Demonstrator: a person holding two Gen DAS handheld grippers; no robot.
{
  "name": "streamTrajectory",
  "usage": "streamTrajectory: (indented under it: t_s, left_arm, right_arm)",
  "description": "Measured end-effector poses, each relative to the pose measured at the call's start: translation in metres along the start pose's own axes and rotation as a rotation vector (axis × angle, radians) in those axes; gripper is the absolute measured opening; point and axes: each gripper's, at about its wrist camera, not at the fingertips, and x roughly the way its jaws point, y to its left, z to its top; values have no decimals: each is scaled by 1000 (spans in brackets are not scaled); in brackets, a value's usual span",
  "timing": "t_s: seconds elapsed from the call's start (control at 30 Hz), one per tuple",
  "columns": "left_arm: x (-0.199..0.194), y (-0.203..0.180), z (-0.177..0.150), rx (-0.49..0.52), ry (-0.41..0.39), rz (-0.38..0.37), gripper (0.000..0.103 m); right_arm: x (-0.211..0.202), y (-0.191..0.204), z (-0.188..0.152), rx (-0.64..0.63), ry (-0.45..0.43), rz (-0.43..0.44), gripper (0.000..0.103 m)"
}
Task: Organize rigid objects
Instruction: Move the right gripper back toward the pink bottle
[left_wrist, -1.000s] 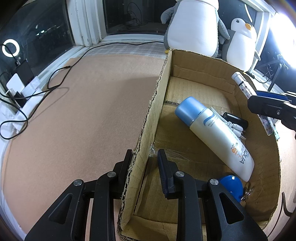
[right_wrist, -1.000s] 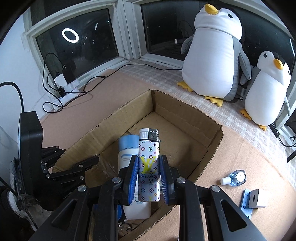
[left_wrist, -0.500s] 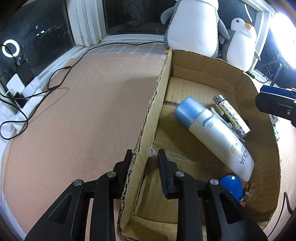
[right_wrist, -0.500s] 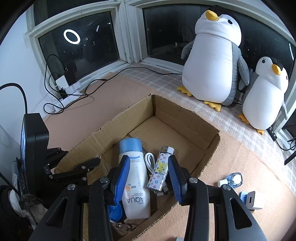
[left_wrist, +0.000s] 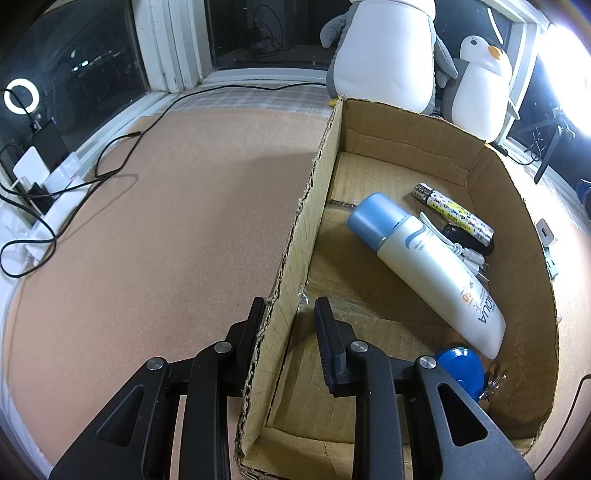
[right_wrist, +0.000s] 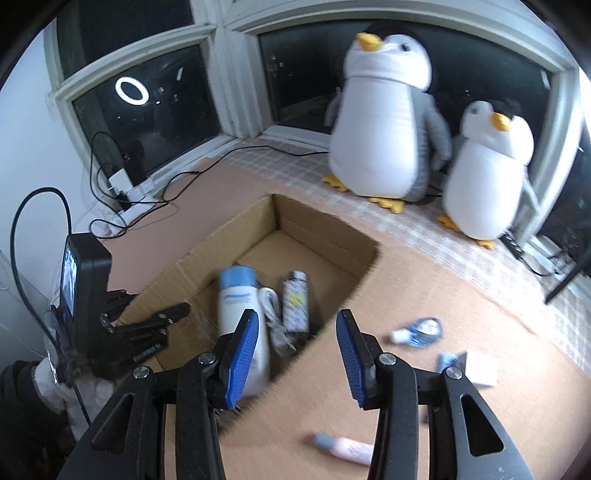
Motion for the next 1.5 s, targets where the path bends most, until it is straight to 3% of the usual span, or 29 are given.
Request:
streamTrajectory:
  t_s: [0.23, 0.4, 0.87, 1.0, 1.5]
  left_arm:
    - [0, -1, 1, 2, 1, 2, 25]
    - [-1, -1, 1, 5, 2, 4, 25]
    - [-1, 1, 1, 0, 4, 2, 25]
    - [-1, 4, 1, -7, 6, -1, 25]
    - [-1, 5, 2, -9, 7, -1, 25]
  right_arm:
    - [-19, -51, -23, 107, 15, -40, 43]
    - [-23, -67, -43, 88, 58, -16, 43]
    - [14, -42, -85, -167, 258, 37, 43]
    - [24, -37, -90, -231, 287, 13, 43]
    - [45, -41, -89, -201, 294, -25, 41]
